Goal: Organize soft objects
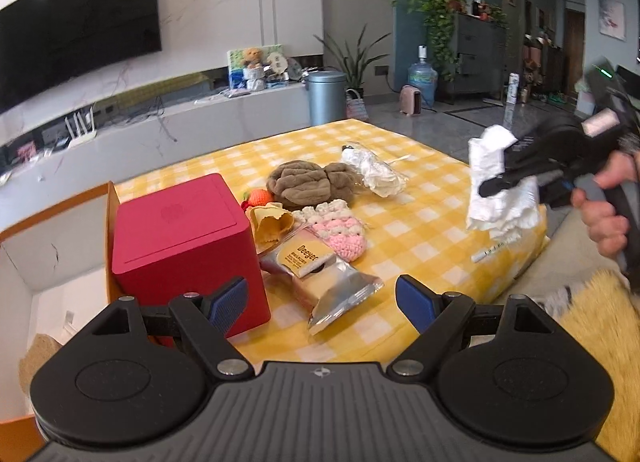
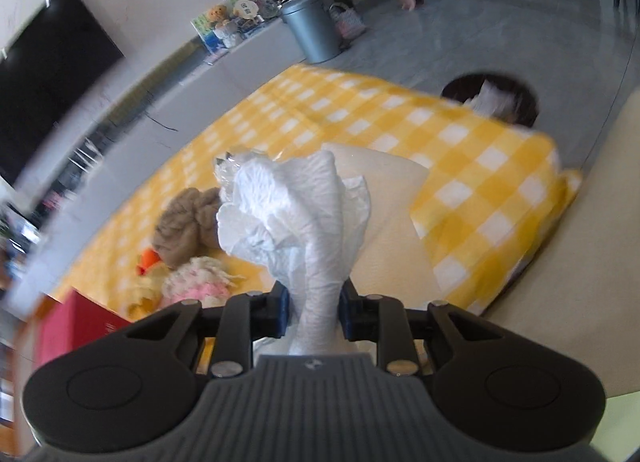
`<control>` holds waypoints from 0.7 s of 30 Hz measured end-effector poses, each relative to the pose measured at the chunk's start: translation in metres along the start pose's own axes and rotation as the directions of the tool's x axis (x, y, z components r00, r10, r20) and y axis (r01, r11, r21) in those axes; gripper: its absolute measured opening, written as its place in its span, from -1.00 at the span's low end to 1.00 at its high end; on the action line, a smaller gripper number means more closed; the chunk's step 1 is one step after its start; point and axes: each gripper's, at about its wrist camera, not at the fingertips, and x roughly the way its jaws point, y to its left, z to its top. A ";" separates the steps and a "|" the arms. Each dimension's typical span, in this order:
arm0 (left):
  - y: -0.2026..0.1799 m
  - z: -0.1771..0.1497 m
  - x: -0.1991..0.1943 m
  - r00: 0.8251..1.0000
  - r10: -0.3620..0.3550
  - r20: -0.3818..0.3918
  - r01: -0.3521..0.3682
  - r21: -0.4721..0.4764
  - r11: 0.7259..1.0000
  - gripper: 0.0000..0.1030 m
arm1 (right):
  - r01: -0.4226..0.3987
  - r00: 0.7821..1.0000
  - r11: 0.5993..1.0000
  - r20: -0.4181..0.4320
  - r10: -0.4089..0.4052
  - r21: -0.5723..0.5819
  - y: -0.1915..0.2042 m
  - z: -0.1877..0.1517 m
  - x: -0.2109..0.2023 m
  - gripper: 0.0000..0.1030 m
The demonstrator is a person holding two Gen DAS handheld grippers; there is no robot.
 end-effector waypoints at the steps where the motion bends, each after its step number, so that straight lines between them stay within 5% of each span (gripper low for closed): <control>1: 0.001 0.001 0.004 1.000 0.001 -0.008 -0.001 -0.018 1.000 0.90 | -0.037 0.999 0.999 -0.002 0.037 0.034 -0.009 0.002 0.000 -0.54; 12: -0.006 -0.012 0.043 0.994 -0.093 -0.050 0.093 0.010 0.996 0.90 | -0.213 0.977 0.958 0.049 0.207 0.194 -0.041 -0.004 -0.018 -0.53; 18: -0.055 -0.008 0.062 0.972 -0.230 0.047 0.215 0.216 0.952 0.90 | -0.358 0.932 0.899 0.035 0.361 0.254 -0.027 -0.001 -0.010 -0.53; 21: -0.078 -0.004 0.067 0.946 -0.315 0.079 0.286 0.255 0.923 0.90 | -0.421 0.898 0.848 0.016 0.440 0.322 -0.028 -0.004 -0.001 -0.53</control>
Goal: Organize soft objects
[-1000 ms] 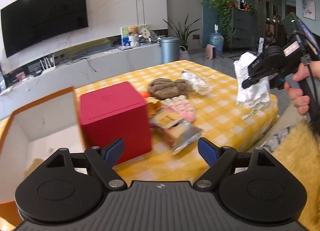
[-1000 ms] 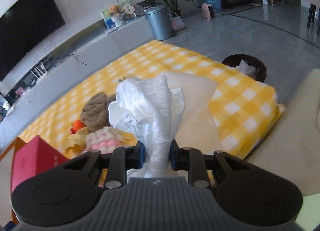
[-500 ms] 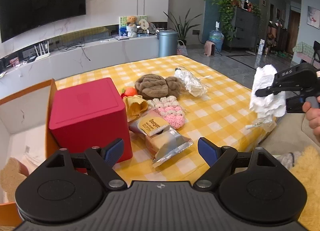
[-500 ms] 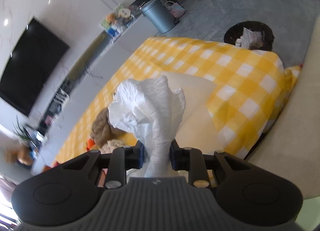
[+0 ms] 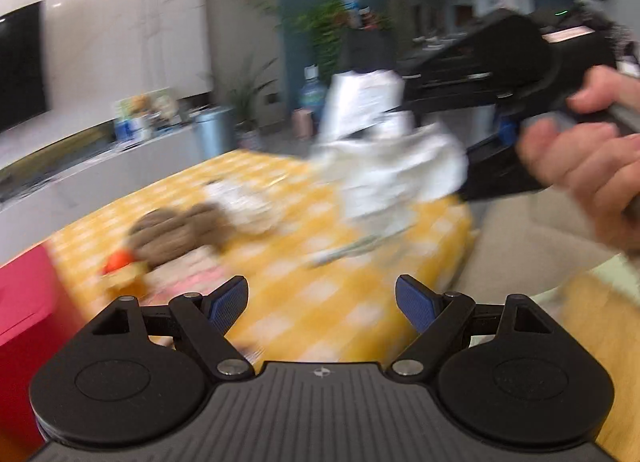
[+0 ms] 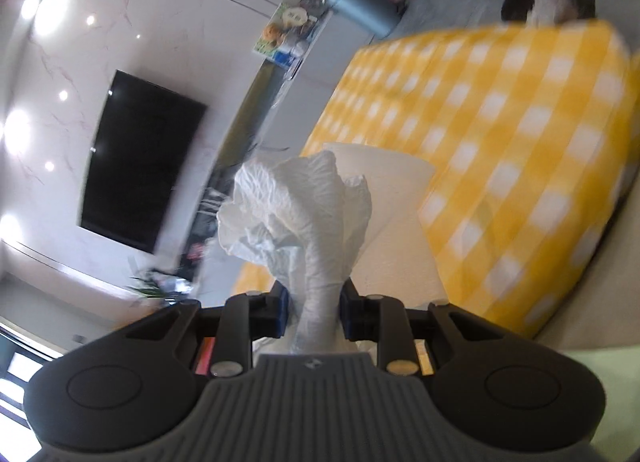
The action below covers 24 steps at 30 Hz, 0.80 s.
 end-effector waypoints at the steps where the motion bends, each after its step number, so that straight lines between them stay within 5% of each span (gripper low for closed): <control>1: -0.006 0.001 0.006 1.000 -0.024 -0.005 0.025 0.012 1.000 0.90 | -0.018 1.000 0.999 -0.004 0.018 0.029 -0.002 0.000 0.001 -0.53; 6: -0.018 0.004 0.025 1.000 0.014 -0.004 -0.014 -0.001 1.000 0.90 | -0.105 0.994 0.989 -0.004 0.106 0.108 -0.010 0.001 -0.003 -0.52; 12: -0.008 0.012 0.037 0.997 0.062 0.035 -0.060 -0.052 0.997 0.89 | -0.119 0.991 0.983 -0.037 0.126 0.140 -0.016 0.000 0.004 -0.52; 17: 0.002 0.016 0.038 0.995 0.069 0.068 -0.061 -0.116 0.991 0.00 | -0.138 0.988 0.982 -0.056 0.146 0.127 -0.014 -0.003 0.003 -0.50; 18: 0.003 0.016 0.037 0.995 0.069 0.073 -0.060 -0.123 0.991 -0.50 | -0.145 0.986 0.981 -0.059 0.154 0.127 -0.014 -0.003 0.003 -0.50; 19: 0.002 0.016 0.037 0.995 0.073 0.070 -0.065 -0.120 0.991 -0.76 | -0.151 0.985 0.980 -0.065 0.160 0.129 -0.014 -0.003 0.006 -0.50; 24: 0.000 0.015 0.031 0.994 0.101 0.040 -0.095 -0.113 0.989 -0.90 | -0.148 0.982 0.982 -0.097 0.159 0.114 -0.012 -0.005 0.012 -0.47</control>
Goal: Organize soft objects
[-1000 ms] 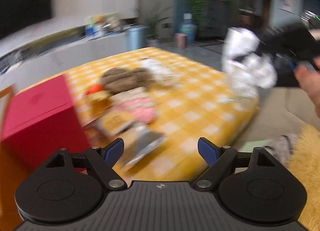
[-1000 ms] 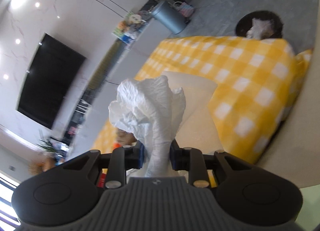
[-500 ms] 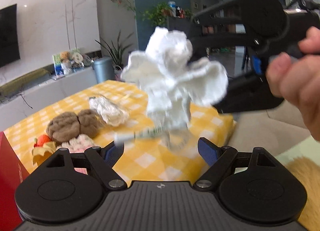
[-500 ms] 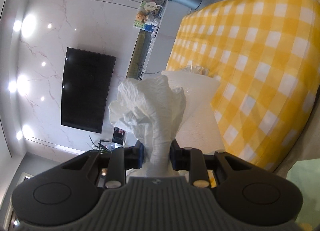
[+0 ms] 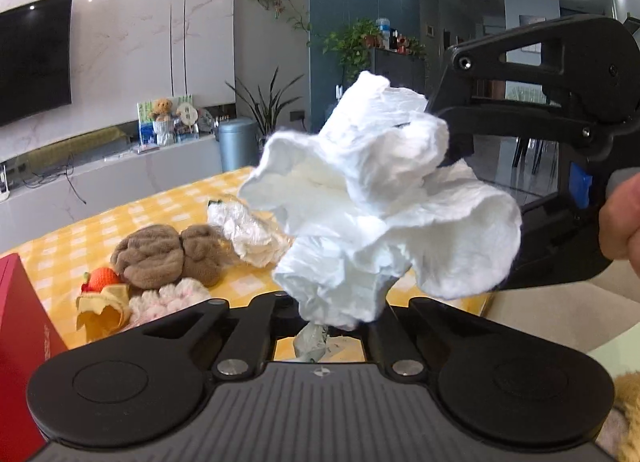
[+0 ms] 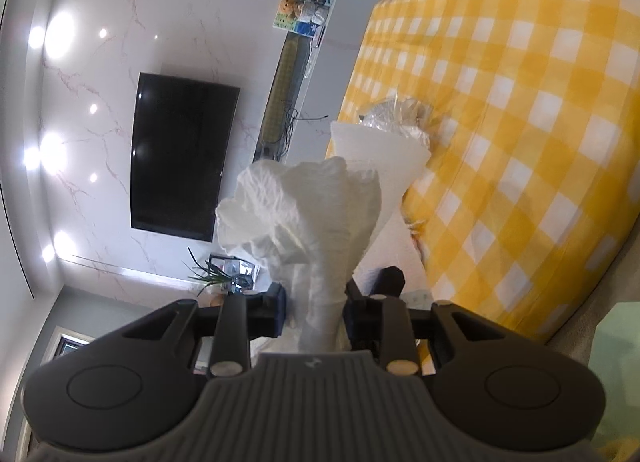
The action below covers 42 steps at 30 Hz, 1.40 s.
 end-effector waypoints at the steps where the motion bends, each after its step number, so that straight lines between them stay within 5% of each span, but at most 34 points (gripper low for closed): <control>1: 0.003 0.000 -0.001 1.000 -0.004 -0.022 0.004 -0.018 1.000 -0.90 | 0.001 1.000 1.000 -0.004 -0.001 0.001 -0.001 0.000 0.000 -0.47; 8: 0.037 -0.010 0.000 0.982 0.100 -0.163 -0.122 -0.130 0.984 -0.93 | 0.035 0.998 0.999 0.052 -0.035 0.002 -0.003 0.002 -0.010 -0.46; 17: 0.058 0.011 -0.034 0.988 0.104 -0.112 -0.128 -0.229 0.965 -0.93 | 0.218 0.969 0.976 0.127 -0.213 -0.029 -0.001 0.001 -0.017 -0.46; 22: 0.057 0.028 -0.049 0.996 0.073 -0.043 -0.081 -0.236 0.968 -0.93 | 0.254 0.960 0.965 0.137 -0.243 -0.068 0.005 -0.003 -0.016 -0.46; 30: 0.056 0.057 -0.074 0.992 0.127 0.009 -0.121 -0.230 0.966 -0.93 | 0.275 0.956 0.953 0.144 -0.257 -0.125 0.019 -0.010 -0.011 -0.46; 36: 0.070 0.072 -0.112 0.977 0.197 0.084 -0.166 -0.282 0.945 -0.93 | 0.283 0.954 0.941 0.155 -0.257 -0.186 0.034 -0.018 -0.009 -0.46; 42: 0.094 0.085 -0.155 0.954 0.290 0.081 -0.250 -0.323 0.913 -0.93 | 0.277 0.956 0.928 0.169 -0.240 -0.249 0.054 -0.031 -0.008 -0.46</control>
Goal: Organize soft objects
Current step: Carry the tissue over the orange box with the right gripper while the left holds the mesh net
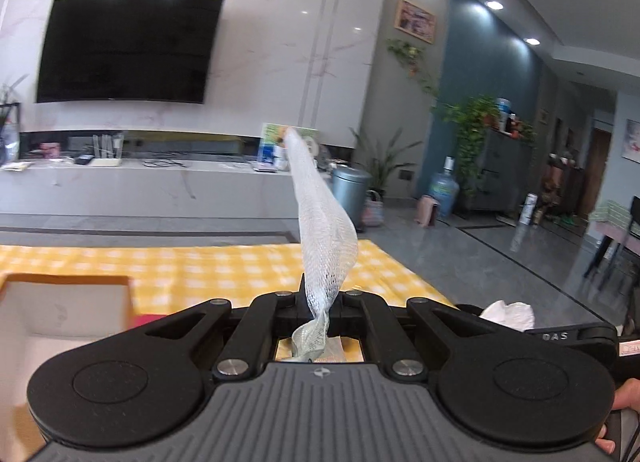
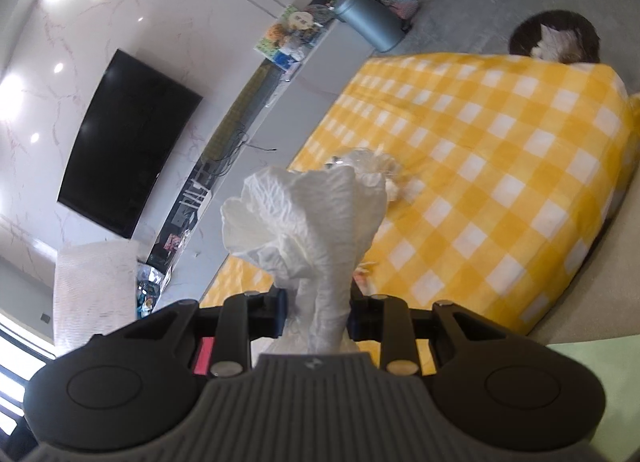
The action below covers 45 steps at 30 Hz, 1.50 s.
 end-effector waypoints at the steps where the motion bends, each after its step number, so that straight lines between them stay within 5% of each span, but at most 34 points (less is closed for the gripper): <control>1: 0.005 0.002 -0.006 1.000 0.017 0.009 -0.017 -0.004 1.000 -0.93 | -0.006 1.000 1.000 0.000 0.006 -0.018 0.006 -0.002 -0.002 -0.46; 8: 0.049 0.011 -0.045 0.990 0.127 0.054 -0.122 -0.082 0.989 -0.93 | -0.066 0.998 0.987 -0.012 0.064 -0.144 0.056 -0.023 -0.006 -0.46; 11: 0.073 0.012 -0.060 0.992 0.095 0.086 -0.084 -0.123 0.989 -0.92 | -0.084 0.996 0.977 -0.036 0.079 -0.197 0.079 -0.036 -0.001 -0.46; 26: 0.179 0.003 -0.085 0.966 0.230 0.119 -0.181 -0.327 0.927 -0.92 | -0.194 0.980 0.875 -0.126 0.153 -0.443 0.200 -0.110 0.037 -0.46; 37: 0.237 -0.017 -0.073 0.985 0.175 -0.006 -0.162 -0.416 0.895 -0.92 | -0.102 0.989 0.813 -0.144 0.023 -0.574 0.266 -0.153 0.086 -0.46; 45: 0.258 -0.031 -0.071 0.972 0.215 -0.095 -0.235 -0.434 0.870 -0.92 | -0.067 0.975 0.737 -0.200 -0.094 -0.672 0.286 -0.190 0.140 -0.46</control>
